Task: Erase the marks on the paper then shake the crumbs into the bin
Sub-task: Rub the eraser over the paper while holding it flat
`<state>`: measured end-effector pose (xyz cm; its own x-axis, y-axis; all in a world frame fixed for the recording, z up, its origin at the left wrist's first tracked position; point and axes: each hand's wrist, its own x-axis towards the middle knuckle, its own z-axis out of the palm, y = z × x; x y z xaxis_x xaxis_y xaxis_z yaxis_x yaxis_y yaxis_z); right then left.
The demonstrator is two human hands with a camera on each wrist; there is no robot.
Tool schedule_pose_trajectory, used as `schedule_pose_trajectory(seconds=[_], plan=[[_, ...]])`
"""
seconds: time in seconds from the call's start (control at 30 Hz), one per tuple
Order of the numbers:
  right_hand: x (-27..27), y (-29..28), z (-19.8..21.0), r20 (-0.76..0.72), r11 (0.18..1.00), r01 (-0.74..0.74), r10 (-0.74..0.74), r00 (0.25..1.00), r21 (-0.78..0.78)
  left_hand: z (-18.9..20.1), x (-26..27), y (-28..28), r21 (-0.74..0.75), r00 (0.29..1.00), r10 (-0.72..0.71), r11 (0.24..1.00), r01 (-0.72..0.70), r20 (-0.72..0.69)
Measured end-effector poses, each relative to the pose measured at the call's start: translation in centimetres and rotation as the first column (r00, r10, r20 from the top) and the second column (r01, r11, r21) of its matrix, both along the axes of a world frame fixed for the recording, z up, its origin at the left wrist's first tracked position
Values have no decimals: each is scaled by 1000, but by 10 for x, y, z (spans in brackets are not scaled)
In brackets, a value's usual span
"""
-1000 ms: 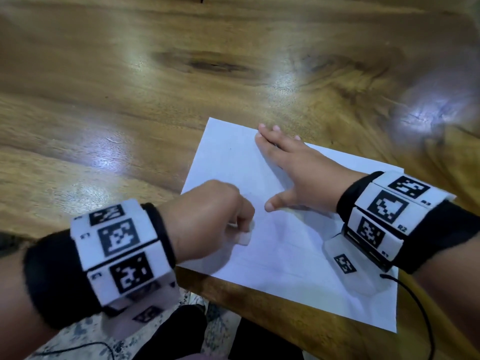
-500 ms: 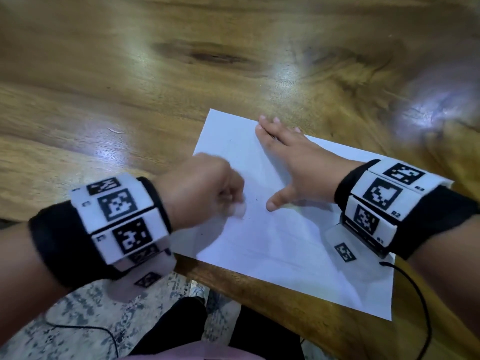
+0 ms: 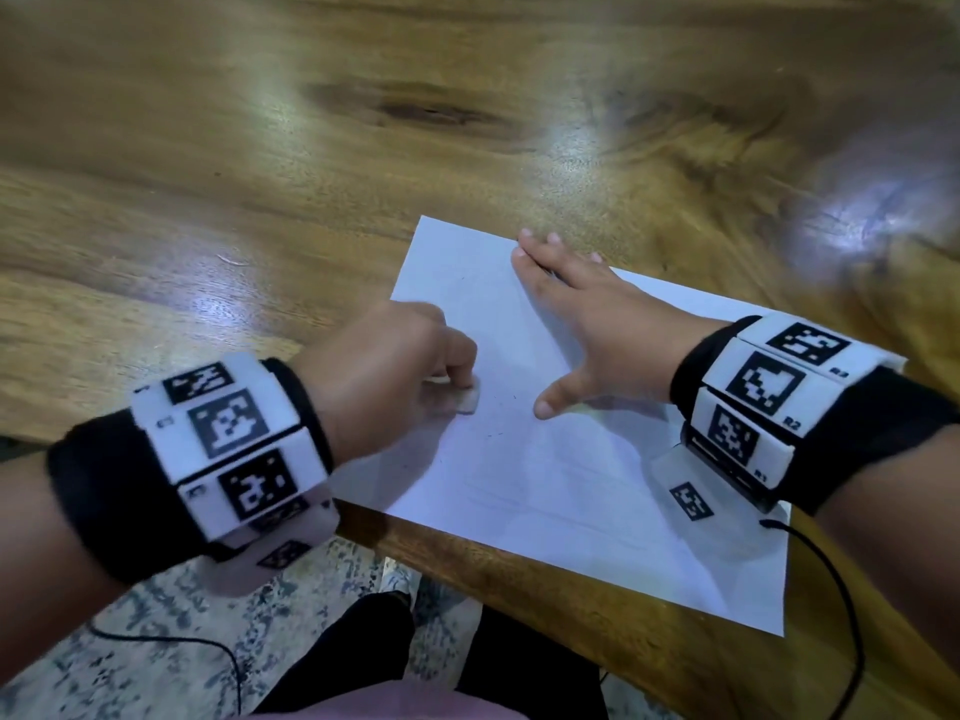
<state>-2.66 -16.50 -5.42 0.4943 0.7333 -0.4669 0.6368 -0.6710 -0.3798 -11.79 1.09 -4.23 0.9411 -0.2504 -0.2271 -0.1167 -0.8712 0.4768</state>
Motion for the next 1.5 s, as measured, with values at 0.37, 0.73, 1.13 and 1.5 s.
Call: schedule_pose_trajectory(seconds=[0.37,0.73,1.13,1.5], plan=[[-1,0,2,-2,1000,6,-6,1000,-7,-2,-18,13,-57,999,8,998,-11,-47],[-1,0,3,-11,1000,6,-6,1000,-4,-2,-29,21,-66,997,-24,998,20,-73],[0,0,1,-10,1000,6,-6,1000,11,-3,8,-13,-37,999,49,998,-48,13],[0,0,0,-4,1000,3,-3,1000,10,-6,-3,-11,-82,999,-43,996,43,5]])
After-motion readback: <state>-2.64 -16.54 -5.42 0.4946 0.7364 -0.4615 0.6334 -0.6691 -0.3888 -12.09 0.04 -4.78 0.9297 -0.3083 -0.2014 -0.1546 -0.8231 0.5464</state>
